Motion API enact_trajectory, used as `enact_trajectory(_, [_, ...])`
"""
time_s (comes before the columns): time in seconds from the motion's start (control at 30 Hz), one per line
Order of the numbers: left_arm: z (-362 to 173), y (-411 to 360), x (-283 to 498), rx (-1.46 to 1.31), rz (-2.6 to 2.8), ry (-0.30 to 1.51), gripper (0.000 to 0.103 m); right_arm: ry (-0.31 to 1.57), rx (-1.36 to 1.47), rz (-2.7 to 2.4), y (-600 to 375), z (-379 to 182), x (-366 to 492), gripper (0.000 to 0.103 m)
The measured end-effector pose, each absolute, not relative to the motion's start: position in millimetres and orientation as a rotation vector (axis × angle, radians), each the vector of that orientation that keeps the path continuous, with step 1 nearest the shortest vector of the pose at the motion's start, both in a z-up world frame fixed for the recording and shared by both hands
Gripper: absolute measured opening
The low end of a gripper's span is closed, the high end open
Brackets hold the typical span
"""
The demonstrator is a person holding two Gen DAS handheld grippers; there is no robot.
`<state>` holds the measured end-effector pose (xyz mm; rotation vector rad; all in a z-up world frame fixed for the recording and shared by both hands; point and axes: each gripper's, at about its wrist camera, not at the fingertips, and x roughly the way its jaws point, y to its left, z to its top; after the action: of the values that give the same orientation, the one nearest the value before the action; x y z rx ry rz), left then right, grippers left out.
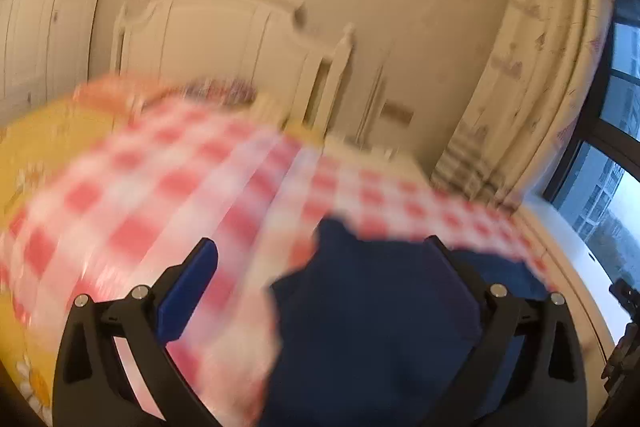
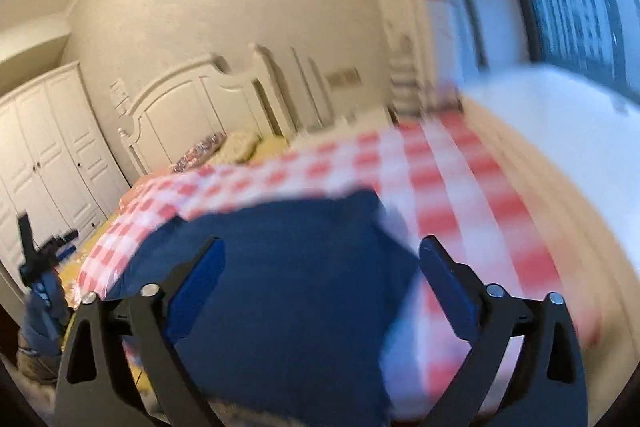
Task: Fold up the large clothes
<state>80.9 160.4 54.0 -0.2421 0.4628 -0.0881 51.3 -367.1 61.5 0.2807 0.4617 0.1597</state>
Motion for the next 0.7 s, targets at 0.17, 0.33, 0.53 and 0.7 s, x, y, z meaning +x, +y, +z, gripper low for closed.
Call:
enact_trajectory(0.17, [68.1, 58.3, 138.0, -0.038, -0.110, 0.525, 0.101, 0.499, 0.156, 0.134, -298.4, 75.0, 135.4, 0.098])
enact_trajectory(0.33, [26.9, -0.2, 205.9, 0.063, -0.097, 0.687, 0.101, 0.663, 0.107, 0.143, -251.3, 45.2, 202.1, 0.098])
enact_trajectory(0.53, [-62.6, -8.4, 269.2, 0.153, -0.004, 0.864, 0.101, 0.905, -0.110, 0.053, -221.7, -50.1, 261.4, 0.098])
enact_trajectory(0.7, [-93.7, -1.5, 287.4, 0.089, -0.046, 0.952, 0.101, 0.982, -0.052, 0.062, -228.0, -73.3, 273.7, 0.099])
